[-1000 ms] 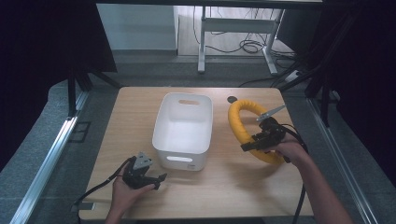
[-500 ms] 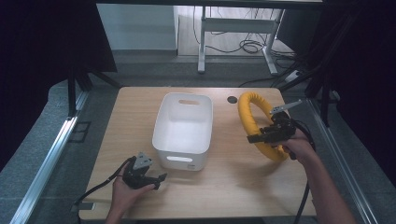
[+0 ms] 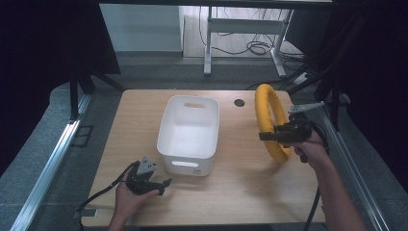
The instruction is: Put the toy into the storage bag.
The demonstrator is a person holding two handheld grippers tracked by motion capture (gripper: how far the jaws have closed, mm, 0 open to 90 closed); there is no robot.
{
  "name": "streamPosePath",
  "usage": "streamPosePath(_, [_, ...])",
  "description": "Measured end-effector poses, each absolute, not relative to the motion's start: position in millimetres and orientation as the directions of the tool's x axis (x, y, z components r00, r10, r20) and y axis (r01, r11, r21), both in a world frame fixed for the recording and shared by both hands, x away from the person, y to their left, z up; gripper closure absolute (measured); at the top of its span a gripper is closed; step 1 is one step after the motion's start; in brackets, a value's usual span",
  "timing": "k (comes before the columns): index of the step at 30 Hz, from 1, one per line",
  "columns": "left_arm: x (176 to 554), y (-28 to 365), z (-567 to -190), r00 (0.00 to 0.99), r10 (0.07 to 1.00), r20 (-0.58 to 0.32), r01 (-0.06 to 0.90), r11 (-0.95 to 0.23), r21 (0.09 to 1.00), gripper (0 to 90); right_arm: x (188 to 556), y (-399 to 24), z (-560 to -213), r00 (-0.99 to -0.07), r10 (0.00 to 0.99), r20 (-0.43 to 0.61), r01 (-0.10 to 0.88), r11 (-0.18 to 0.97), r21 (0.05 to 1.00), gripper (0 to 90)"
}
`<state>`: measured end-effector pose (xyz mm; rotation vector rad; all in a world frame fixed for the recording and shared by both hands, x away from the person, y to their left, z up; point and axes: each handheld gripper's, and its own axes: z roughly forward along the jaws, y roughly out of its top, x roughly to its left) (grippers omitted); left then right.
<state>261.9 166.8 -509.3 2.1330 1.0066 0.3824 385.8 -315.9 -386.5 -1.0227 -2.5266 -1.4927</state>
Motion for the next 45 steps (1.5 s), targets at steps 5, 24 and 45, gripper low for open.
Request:
streamPosePath(5, [262.0,166.5,-509.6,0.651,0.758,-0.040,0.541,-0.426,0.725,16.7,382.7,-318.9,-375.2,-0.790,0.507,0.346,0.529,0.276,0.802,51.6])
streamPosePath(24, [262.3,166.7,-509.5,0.653,0.756,-0.034,0.538,-0.433,0.723,16.7,368.9,-303.7,-363.8,-0.786,0.512,0.348,0.461,0.109,0.881,51.4])
streamPosePath(45, [262.4,166.1,-510.3,0.654,0.756,-0.035,0.538,-0.433,0.724,16.6,346.5,-255.5,-376.7,-0.706,0.605,0.369,0.354,-0.150,0.923,51.0])
